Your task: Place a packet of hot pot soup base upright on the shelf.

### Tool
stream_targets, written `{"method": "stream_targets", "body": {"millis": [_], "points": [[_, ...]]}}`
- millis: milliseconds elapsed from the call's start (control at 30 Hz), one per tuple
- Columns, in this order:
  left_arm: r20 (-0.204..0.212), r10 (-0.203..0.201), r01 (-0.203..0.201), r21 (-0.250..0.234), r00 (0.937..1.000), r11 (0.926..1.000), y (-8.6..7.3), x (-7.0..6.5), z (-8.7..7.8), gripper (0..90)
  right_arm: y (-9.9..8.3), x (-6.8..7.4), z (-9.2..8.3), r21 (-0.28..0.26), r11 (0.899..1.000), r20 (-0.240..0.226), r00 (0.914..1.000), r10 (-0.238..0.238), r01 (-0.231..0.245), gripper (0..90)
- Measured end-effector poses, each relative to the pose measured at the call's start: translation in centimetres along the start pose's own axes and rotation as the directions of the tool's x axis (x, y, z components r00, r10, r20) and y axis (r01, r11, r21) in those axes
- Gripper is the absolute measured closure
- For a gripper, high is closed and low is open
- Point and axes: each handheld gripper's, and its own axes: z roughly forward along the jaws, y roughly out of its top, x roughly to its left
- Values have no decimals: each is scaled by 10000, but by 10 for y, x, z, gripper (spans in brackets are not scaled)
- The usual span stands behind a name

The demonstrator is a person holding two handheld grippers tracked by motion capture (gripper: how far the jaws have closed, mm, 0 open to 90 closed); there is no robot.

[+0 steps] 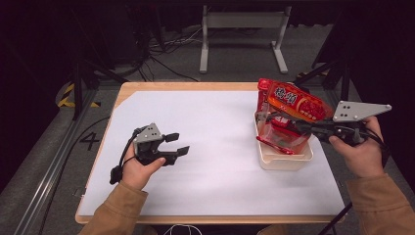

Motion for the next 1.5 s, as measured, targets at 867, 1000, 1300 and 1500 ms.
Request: {"method": "stream_targets", "body": {"millis": [867,1000,1300,1500], "points": [[-376,-457,455,-56,9982,9989,-9,12,-8,337,-23,-13,0,1155,9933,-1593,9868,296,-111,890],[-371,-460,459,-41,9983,9989,-9,13,-9,332,-24,-15,2,1211,9924,-1790,9830,408,-191,889],[-356,-594,591,-73,9976,9982,-11,12,-9,330,-22,-19,-7,1271,9917,-2260,9729,482,-196,889],[-381,-562,560,-54,9977,9984,-11,13,-10,330,-22,-21,-9,890,9956,-2670,9623,510,-281,891]]}}
